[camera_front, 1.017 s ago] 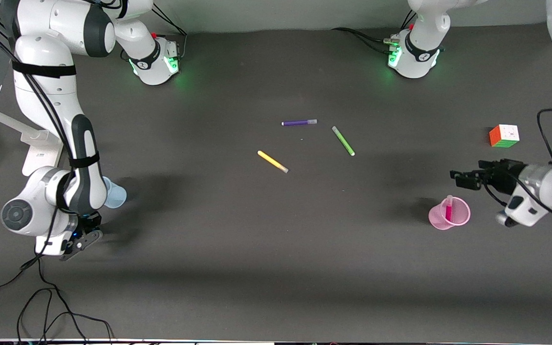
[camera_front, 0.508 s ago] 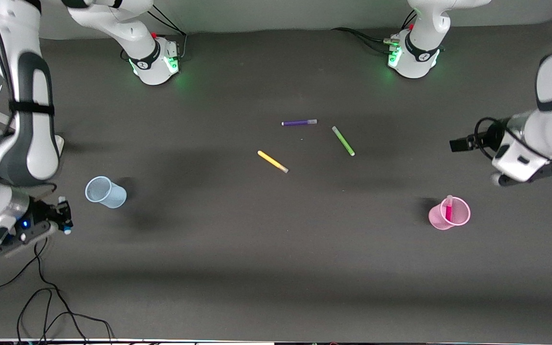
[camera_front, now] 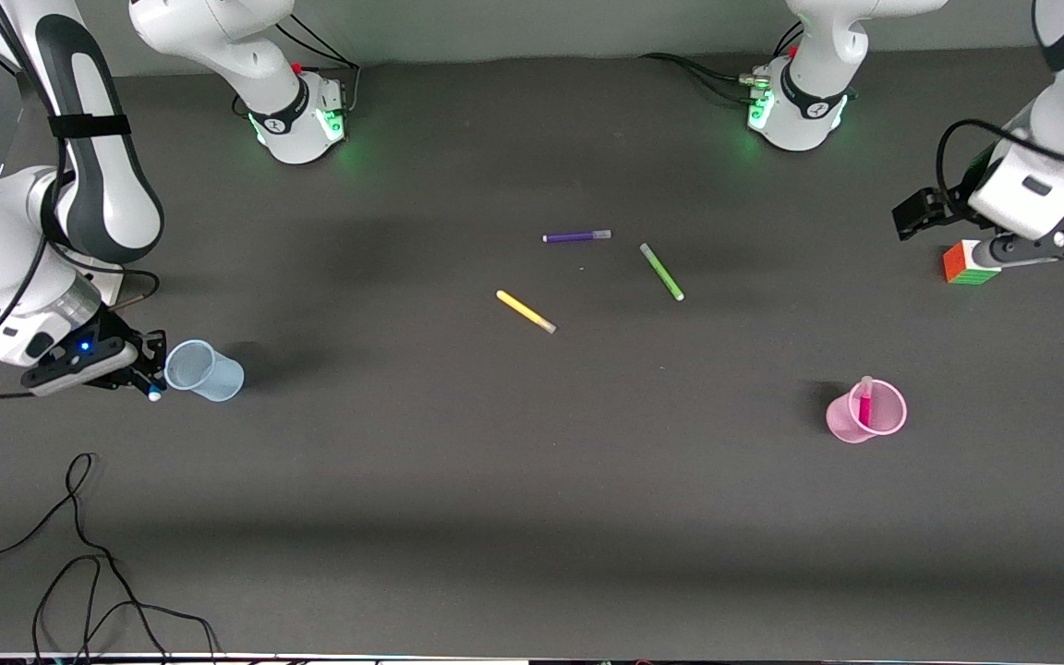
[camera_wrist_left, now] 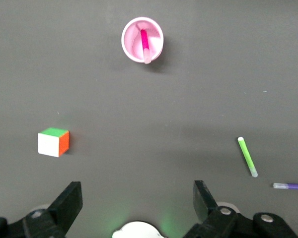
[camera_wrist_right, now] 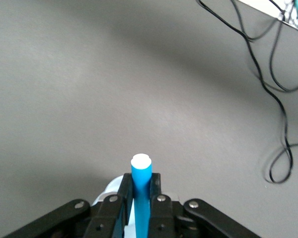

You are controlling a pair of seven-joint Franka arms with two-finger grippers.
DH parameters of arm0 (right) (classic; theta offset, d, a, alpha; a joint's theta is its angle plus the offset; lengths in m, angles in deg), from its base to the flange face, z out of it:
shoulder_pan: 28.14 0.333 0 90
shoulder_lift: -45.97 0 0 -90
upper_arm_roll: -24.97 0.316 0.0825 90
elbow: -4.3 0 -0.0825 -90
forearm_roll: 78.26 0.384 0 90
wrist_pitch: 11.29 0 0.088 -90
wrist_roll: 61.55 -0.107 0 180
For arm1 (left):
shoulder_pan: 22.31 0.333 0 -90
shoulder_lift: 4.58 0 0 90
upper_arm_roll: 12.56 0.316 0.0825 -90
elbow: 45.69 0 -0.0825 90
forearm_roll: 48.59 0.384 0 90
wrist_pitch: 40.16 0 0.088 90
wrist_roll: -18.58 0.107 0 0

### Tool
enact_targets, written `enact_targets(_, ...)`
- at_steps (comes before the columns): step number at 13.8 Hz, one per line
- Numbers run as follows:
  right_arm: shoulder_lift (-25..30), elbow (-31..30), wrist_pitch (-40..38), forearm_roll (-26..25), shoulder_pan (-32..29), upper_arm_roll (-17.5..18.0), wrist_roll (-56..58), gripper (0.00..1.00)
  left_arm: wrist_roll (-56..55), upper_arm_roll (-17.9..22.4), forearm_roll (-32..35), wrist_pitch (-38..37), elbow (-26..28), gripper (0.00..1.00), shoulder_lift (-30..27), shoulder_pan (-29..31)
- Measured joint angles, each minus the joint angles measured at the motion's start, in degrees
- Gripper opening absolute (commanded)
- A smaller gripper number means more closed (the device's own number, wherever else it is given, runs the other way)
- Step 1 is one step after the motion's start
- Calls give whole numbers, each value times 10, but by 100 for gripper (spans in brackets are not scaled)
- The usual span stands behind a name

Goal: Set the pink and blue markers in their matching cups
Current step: 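Raise the left gripper away from the pink cup toward the cube, then lower the blue marker into the blue cup with the right gripper and release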

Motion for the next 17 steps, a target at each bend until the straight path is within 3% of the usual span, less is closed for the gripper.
enact_targets(3, 10, -41, 64, 7, 2, -1, 0, 0, 19, 4, 1, 0, -25, 99, 6, -1)
enact_targets(6, 12, -42, 95, 61, 39, 0, 3, 0, 22, 15, 2, -16, -85, 99, 48, -7)
enact_targets(8, 12, -43, 118, 88, 68, 1, 3, 0, 26, 49, 2, -18, -109, 99, 75, -35)
enact_targets(10, 11, -44, 131, 92, 74, 1, 4, 0, 27, 79, 2, -18, -118, 99, 86, -64)
enact_targets(14, 4, -51, 148, 93, 67, -6, 27, 0, 68, 88, 3, -22, -130, 99, 81, -70)
enact_targets(17, -9, -53, 154, 136, 66, -6, 47, 0, 84, 95, 3, -36, -126, 99, 63, -70)
